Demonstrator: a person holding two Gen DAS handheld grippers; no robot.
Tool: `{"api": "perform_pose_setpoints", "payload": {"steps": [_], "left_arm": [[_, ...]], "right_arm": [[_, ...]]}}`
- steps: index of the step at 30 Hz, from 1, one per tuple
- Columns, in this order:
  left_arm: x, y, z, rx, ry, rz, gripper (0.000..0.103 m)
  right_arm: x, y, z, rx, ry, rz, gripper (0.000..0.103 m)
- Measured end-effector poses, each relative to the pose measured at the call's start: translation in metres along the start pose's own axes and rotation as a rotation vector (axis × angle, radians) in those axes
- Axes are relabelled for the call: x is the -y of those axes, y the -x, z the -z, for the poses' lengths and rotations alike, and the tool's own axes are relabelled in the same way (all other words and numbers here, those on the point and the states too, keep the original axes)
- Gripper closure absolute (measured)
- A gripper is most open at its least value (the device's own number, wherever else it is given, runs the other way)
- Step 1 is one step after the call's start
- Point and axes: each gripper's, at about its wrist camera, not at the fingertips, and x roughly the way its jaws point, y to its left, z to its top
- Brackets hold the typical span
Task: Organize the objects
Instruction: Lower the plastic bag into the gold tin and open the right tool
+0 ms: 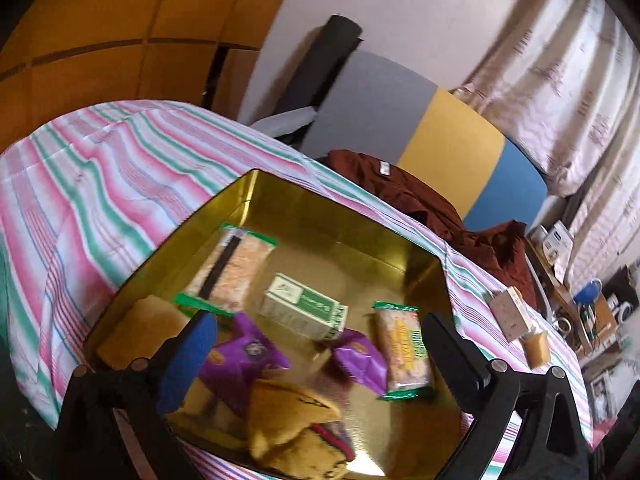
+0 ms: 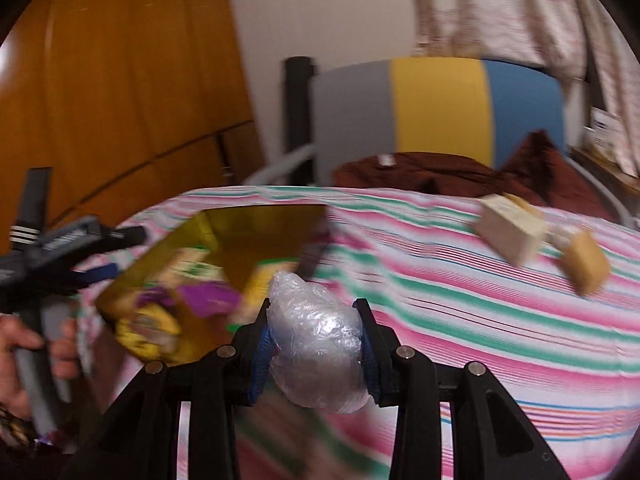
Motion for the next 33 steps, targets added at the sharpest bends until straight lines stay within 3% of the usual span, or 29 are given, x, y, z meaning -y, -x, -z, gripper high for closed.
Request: {"api": "perform_pose_setpoints", "payload": {"steps": [7,11,13,20,33], "left_arm": [[-0.017,0.0,-0.007,-0.001,0.057,-0.029,0.0],[-0.026,0.003,-0.012,0.01,0.096,-0.045,0.0],[-0.031,0.002,-0.014,0.004,0.119,-0.047,0.0],[-0.032,0.001,-0.012,-0.005,0.121,-0.058,0.0],[0.002,-0.006,0.005,-0.059,-0.002,-0.019,0.0]], "right_arm": [[-0.045,-0.043,0.001,-0.109,0.028,-0.078,0.065],[-0.058,-0.056,0.004,-0.13,0.034,-0.068,0.064],[-0.064,-0.063,0.005,-0.144,0.04,-0.057,0.058],[-0.059,-0.057,0.002,-0.119,0.011,-0.075,0.052],[-0.025,-0.038,0.005,-0.092,-0.066,-0.015,0.052]]}}
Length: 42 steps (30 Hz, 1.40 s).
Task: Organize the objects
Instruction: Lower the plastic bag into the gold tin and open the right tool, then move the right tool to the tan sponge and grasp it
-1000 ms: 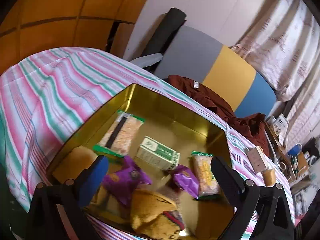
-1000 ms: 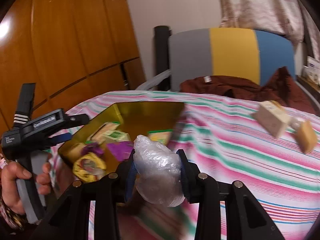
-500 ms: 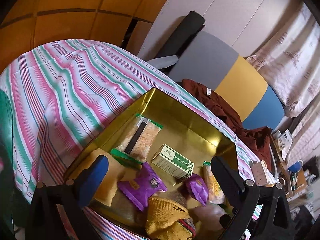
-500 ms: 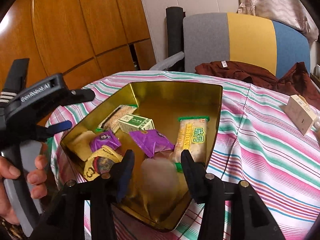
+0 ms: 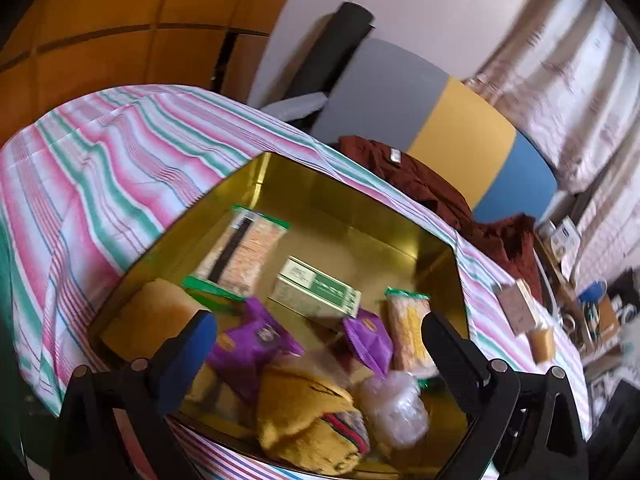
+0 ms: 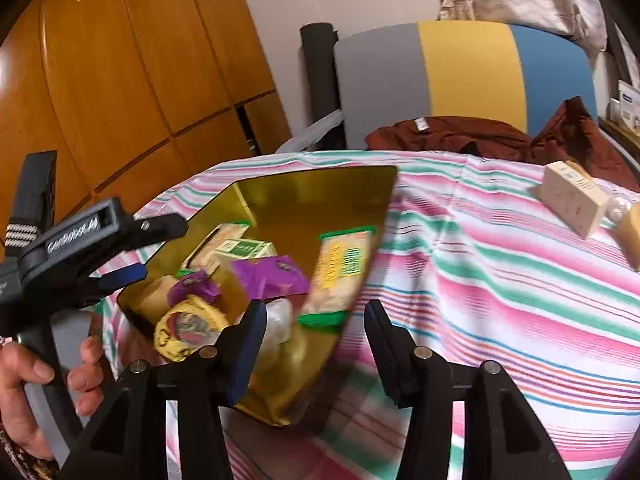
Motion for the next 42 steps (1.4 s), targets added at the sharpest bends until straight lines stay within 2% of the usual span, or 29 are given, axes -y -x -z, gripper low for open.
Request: {"api": "perform_pose_setpoints", "payload": {"steps": [9,12,18,22,29,32,33,34,38,40,42], "left_arm": [[0.045,0.004,0.021,-0.041,-0.151,0.106,0.0],[0.06,0.002,0.034,-0.071,-0.213,0.124,0.0],[0.09,-0.001,0.057,-0.137,-0.276,0.171,0.0],[0.115,0.001,0.071,-0.162,-0.339,0.197,0.0],[0.144,0.001,0.092,-0.207,-0.424,0.24,0.0],[0.152,0.001,0.099,-0.228,-0.443,0.246,0.0],[0.154,0.0,0.101,-0.235,-0.448,0.246,0.0],[0.157,0.0,0.103,-0.243,-0.454,0.246,0.0],[0.167,-0.001,0.109,-0.239,-0.497,0.204,0.0],[0.17,0.0,0.108,-0.239,-0.503,0.201,0.0],[0.172,0.002,0.108,-0.231,-0.514,0.193,0.0]], "right_arm": [[0.063,0.015,0.012,-0.001,-0.09,0.121,0.052],[0.091,0.021,0.019,-0.008,-0.131,0.176,0.052],[0.143,0.034,0.027,-0.011,-0.19,0.279,0.052],[0.179,0.045,0.025,-0.01,-0.234,0.342,0.052],[0.24,0.064,0.007,0.014,-0.236,0.463,0.051],[0.265,0.067,-0.006,0.03,-0.221,0.51,0.042],[0.272,0.066,-0.01,0.031,-0.219,0.518,0.032],[0.279,0.064,-0.015,0.032,-0.216,0.526,0.029],[0.309,0.056,-0.036,0.041,-0.193,0.559,0.028],[0.324,0.045,-0.045,0.026,-0.187,0.557,0.029],[0.335,0.033,-0.05,-0.001,-0.17,0.598,0.029]]}}
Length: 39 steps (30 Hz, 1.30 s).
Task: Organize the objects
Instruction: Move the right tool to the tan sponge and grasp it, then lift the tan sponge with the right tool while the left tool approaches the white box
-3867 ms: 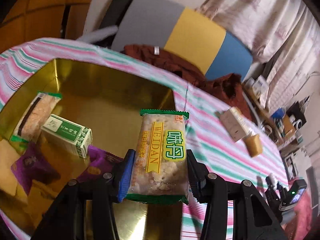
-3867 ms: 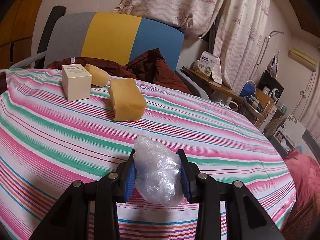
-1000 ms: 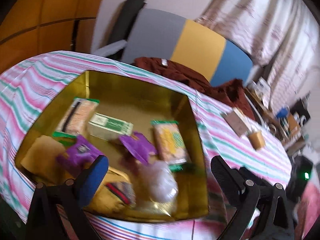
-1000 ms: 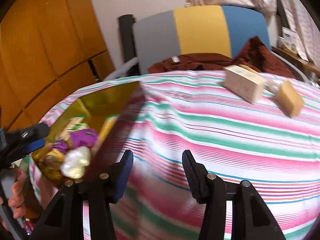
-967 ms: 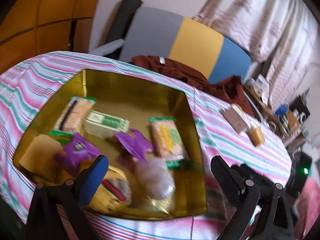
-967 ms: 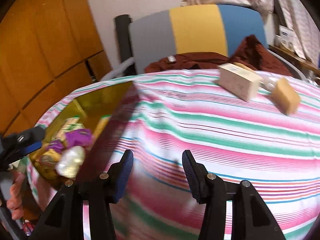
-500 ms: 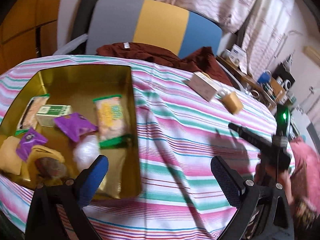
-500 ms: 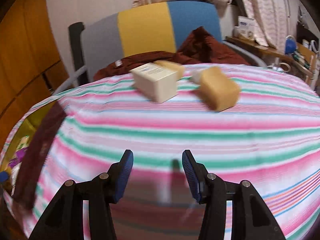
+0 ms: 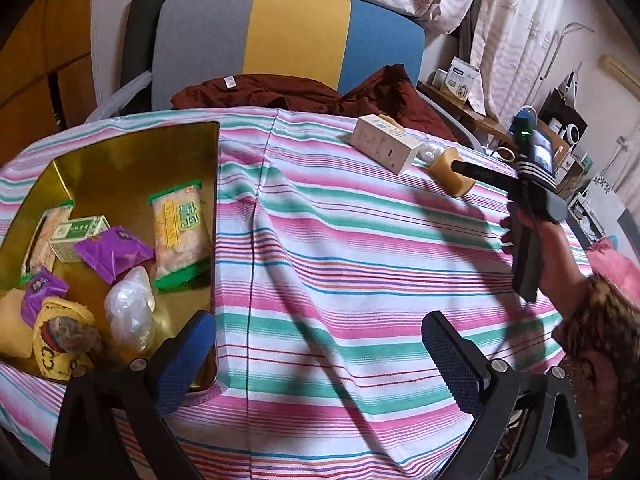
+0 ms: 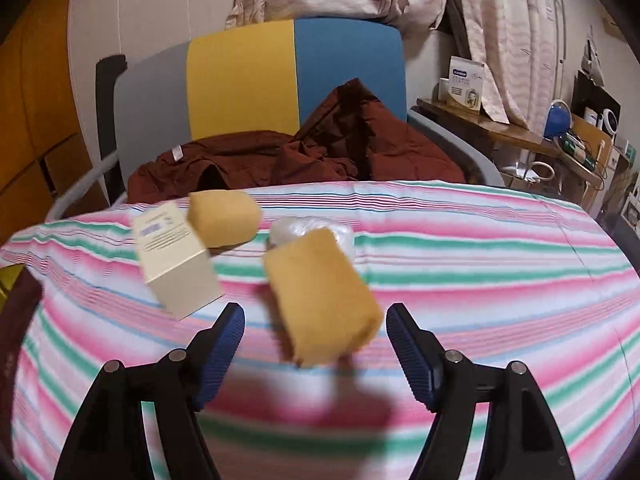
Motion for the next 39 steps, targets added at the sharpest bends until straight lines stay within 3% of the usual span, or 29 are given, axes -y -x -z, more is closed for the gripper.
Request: {"api": "perform_pose_setpoints", "payload": {"steps": [3,7,11,14,17,21,25,28,32,36,39], "left_arm": [[0.005,0.0,-0.003,0.002,-0.027,-0.018,0.0],[0.012,-0.004,-0.006,0.002,-0.045,-0.025,0.0],[0.023,-0.013,-0.009,-0.01,-0.05,-0.012,0.0],[0.032,-0.018,-0.009,-0.026,-0.067,-0.002,0.0],[0.038,-0.019,-0.008,-0.035,-0.086,0.0,0.0],[0.038,-0.013,-0.012,-0.018,-0.081,-0.012,0.0],[0.03,-0.014,-0.022,-0.005,-0.042,-0.021,0.0],[0.028,-0.024,-0.034,-0.016,-0.009,-0.025,0.0],[0.037,-0.041,-0.052,0.0,-0.011,-0.043,0.0],[0.051,-0.063,-0.068,0.014,-0.044,-0.082,0.0],[0.06,-0.082,-0.08,0.01,-0.064,-0.091,0.0]], "right_arm": [[0.005,-0.018,0.0,-0.025,-0.003,0.003,0.029],[0.002,-0.02,0.005,-0.017,0.014,-0.048,0.046],[-0.01,-0.009,0.008,0.036,0.074,-0.064,0.048],[-0.021,-0.013,0.002,0.012,0.104,-0.029,0.048],[-0.027,-0.019,-0.013,-0.001,0.052,-0.025,0.048],[-0.043,-0.021,-0.012,-0.031,0.044,-0.109,0.048],[-0.069,0.006,0.011,-0.017,0.147,-0.221,0.048],[-0.067,0.024,0.022,0.019,0.155,-0.161,0.048],[-0.046,0.021,0.032,-0.012,0.069,-0.019,0.048],[-0.031,0.015,0.036,-0.032,-0.016,0.013,0.048],[-0.036,0.016,0.038,-0.015,0.017,0.047,0.048]]}}
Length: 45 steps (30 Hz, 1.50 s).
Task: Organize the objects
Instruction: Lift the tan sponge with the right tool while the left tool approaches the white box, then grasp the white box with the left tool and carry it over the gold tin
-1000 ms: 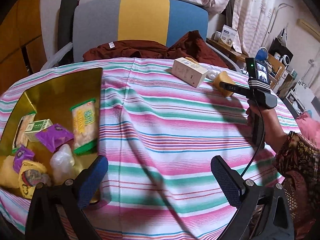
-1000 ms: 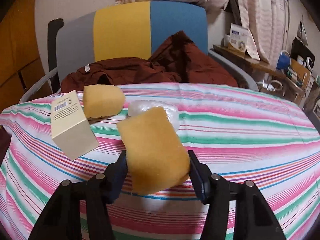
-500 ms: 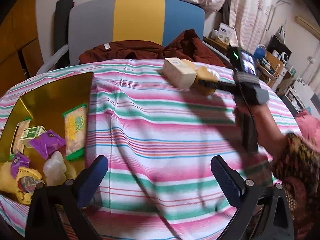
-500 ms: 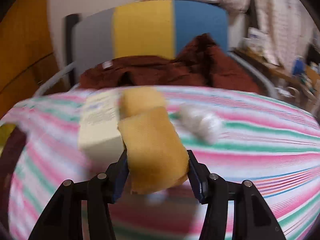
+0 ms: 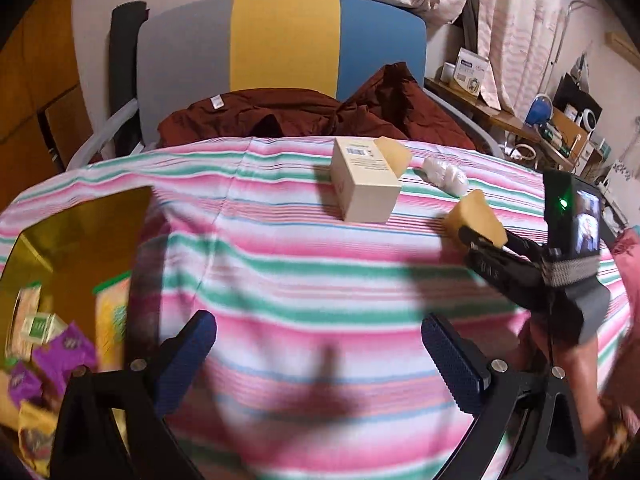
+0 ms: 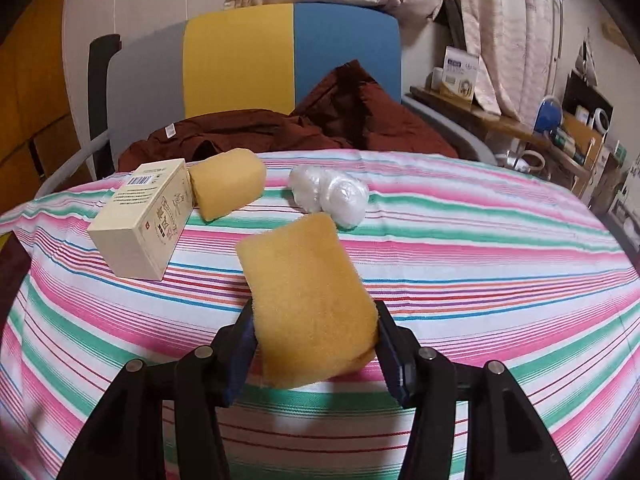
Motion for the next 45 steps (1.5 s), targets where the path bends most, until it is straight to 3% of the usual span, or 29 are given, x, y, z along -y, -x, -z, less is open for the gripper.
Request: {"api": "perform_pose_setpoints", "payload": {"steps": [6,11,14,18,22,25,27,31,32,37,45], "left_arm": [[0.02,-0.032,-0.038,0.056,-0.02,-0.034,0.0],[0.03,-0.058,-0.075,0.116,-0.006,-0.067,0.0],[0.045,-0.079,-0.092,0.101,-0.054,-0.086,0.0],[0.065,-0.105,-0.1,0.094,-0.149,-0.133,0.0],[0.069,-0.129,-0.102,0.077,-0.147,-0.136,0.0],[0.069,-0.135,-0.1,0.107,-0.135,-0.139,0.002],[0.07,-0.141,-0.098,0.115,-0.145,-0.142,0.009],[0.067,-0.152,-0.096,0.083,-0.138,-0.11,0.046],[0.063,-0.153,-0.096,0.075,-0.123,-0.101,0.048],[0.049,-0.148,-0.089,0.073,-0.072,-0.046,0.053],[0.037,-0.123,-0.06,0.106,-0.059,-0.09,0.053]], "right_arm": [[-0.001,0.004,0.003,0.03,0.006,0.031,0.048],[0.018,0.007,0.005,0.059,-0.089,0.053,0.048],[0.029,0.004,0.006,0.046,-0.147,0.046,0.048],[0.037,0.001,0.008,0.035,-0.192,0.025,0.048],[0.034,0.001,0.009,0.037,-0.183,0.037,0.048],[0.033,0.001,0.009,0.041,-0.174,0.046,0.048],[0.033,0.001,0.009,0.041,-0.172,0.049,0.048],[0.032,0.001,0.01,0.045,-0.165,0.055,0.048],[0.032,0.001,0.01,0.044,-0.163,0.057,0.048],[0.03,0.0,0.009,0.047,-0.154,0.068,0.048],[0.024,0.01,0.009,0.097,-0.12,0.089,0.048]]}}
